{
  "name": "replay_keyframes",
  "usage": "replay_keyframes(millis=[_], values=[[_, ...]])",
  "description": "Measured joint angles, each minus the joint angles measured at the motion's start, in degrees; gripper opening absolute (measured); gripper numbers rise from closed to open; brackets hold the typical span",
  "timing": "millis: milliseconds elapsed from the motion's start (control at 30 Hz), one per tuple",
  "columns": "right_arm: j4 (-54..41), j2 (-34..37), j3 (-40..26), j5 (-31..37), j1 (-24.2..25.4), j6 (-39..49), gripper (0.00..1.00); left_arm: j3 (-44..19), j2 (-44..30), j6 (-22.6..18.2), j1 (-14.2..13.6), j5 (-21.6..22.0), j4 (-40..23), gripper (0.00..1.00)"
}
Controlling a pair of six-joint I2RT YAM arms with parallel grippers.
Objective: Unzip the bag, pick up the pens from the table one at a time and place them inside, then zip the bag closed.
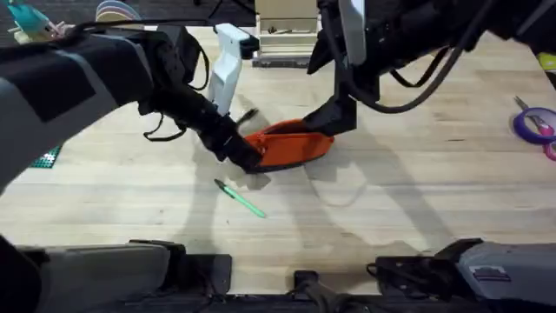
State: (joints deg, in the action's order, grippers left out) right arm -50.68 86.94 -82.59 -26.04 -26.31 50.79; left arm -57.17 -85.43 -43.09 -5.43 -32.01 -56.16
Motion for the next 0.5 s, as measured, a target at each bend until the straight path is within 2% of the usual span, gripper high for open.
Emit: replay_keyframes(millis=[267,500], values=[[-5.24,0.00,-2.85,6.58,-4.89,2.85,0.996,0.00,0.81,-0.71,1.10,0.00,-0.01,0.995],[-6.41,0.01,-3.08,11.44,-9.27,3.79,0.996,0.00,12.80,-3.42,4.04,0.02,-0.56,0.995]])
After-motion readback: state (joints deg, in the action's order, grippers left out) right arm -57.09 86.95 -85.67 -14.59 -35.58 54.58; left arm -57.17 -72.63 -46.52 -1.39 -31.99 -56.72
